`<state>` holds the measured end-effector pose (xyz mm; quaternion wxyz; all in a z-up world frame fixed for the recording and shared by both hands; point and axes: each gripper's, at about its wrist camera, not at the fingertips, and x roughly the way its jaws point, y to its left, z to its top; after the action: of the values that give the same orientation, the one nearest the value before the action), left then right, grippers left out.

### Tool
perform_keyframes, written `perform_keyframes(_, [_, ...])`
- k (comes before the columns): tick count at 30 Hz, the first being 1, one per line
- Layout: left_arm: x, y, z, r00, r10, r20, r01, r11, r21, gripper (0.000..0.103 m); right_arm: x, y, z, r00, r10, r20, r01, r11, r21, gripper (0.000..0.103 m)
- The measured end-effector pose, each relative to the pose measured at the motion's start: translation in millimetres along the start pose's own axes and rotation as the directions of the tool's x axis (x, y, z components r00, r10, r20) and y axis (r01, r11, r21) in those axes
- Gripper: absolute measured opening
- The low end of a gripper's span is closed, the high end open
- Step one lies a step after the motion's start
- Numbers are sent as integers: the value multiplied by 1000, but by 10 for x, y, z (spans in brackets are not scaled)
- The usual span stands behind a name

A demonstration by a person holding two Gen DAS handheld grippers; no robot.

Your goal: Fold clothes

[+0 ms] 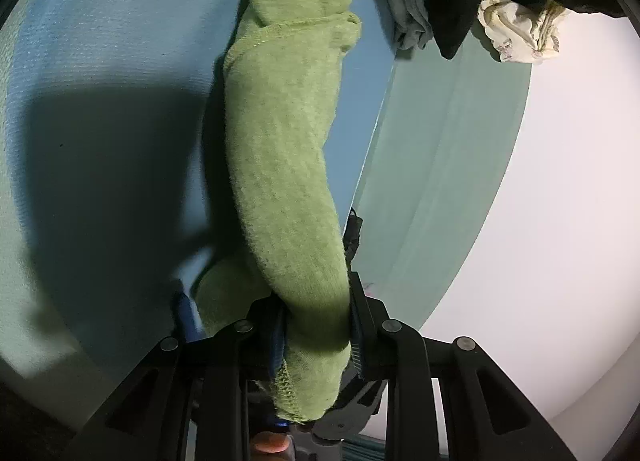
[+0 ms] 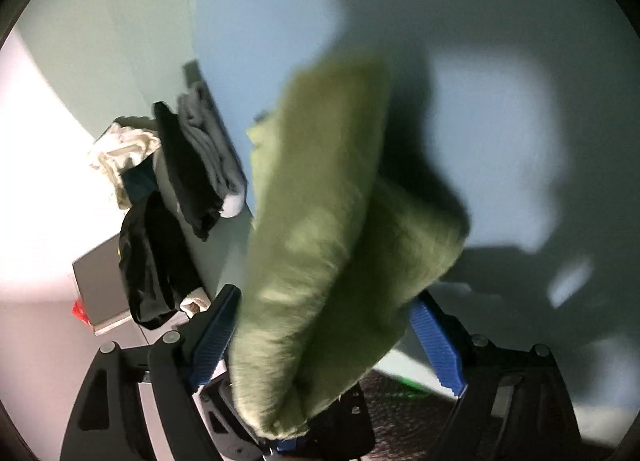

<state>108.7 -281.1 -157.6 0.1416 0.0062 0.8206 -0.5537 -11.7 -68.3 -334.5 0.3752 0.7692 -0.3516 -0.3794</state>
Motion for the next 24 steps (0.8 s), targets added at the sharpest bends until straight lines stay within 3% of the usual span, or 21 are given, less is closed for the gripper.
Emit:
perform_keyframes(6, [63, -39, 51, 1000, -16, -7, 16, 1000, -2, 27, -6, -97, 76, 993, 14, 114, -23, 997, 80, 86])
perform_keyframes(7, [84, -50, 63, 1000, -14, -9, 14, 1000, 0, 27, -17, -95, 117, 991, 5, 135, -16, 997, 79, 74])
perform_keyframes(8, [86, -46, 78, 1000, 3, -5, -3, 1000, 3, 27, -2, -84, 156, 991, -3, 131, -7, 997, 72, 46])
perform_keyframes(9, [87, -43, 93, 1000, 20, -1, -20, 1000, 5, 27, 20, -65, 191, 993, -15, 117, 7, 998, 68, 31])
perform_keyframes(10, [88, -40, 110, 999, 36, 4, -36, 999, 7, 29, 33, -38, 210, 994, -44, 100, 36, 997, 73, 27])
perform_keyframes(12, [38, -36, 209, 997, 63, 52, -63, 998, -9, 52, 14, 27, 210, 997, -28, 78, 22, 997, 76, 25])
perform_keyframes(13, [4, -46, 251, 993, 75, 92, -73, 997, -19, 79, -5, 64, 197, 997, -2, 71, -4, 997, 75, 25])
perform_keyframes(15, [-30, -132, 366, 978, 85, 189, -86, 996, -3, 81, -23, 147, 159, 998, 35, 55, -39, 997, 70, 25])
perform_keyframes(19, [123, -397, 607, 936, 197, 292, -228, 971, 77, 81, 40, 291, 115, 997, 67, 23, -68, 996, 57, 25])
perform_keyframes(22, [394, -399, 960, 939, 194, 283, -197, 980, -20, 81, 118, 372, 77, 996, 84, 23, -85, 994, 67, 25])
perform_keyframes(23, [294, -284, 883, 943, 182, 279, -175, 983, -51, 80, 212, 462, -30, 993, 94, 74, -100, 992, 78, 25])
perform_keyframes(24, [289, -166, 943, 949, 172, 264, -157, 984, -79, 79, 280, 516, -5, 993, 97, 72, -102, 992, 77, 25])
